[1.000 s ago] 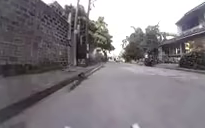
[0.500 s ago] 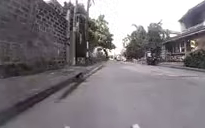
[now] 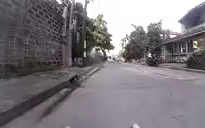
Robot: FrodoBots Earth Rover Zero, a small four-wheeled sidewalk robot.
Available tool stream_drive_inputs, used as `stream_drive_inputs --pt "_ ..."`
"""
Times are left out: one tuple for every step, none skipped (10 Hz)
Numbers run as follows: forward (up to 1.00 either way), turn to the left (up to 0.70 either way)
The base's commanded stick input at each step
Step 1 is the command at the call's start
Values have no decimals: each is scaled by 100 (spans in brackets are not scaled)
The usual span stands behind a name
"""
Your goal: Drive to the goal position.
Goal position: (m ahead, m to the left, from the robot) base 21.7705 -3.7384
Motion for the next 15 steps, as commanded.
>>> stream_drive_inputs --pt "100 0" --pt "100 0" --pt "100 0" --pt "100 0" --pt "100 0" --pt "100 0" --pt "100 0" --pt "100 0" --pt "100 0" --pt "100 0" --pt "100 0" --pt "100 0" --pt "100 0" --pt "100 0" --pt "100 0"
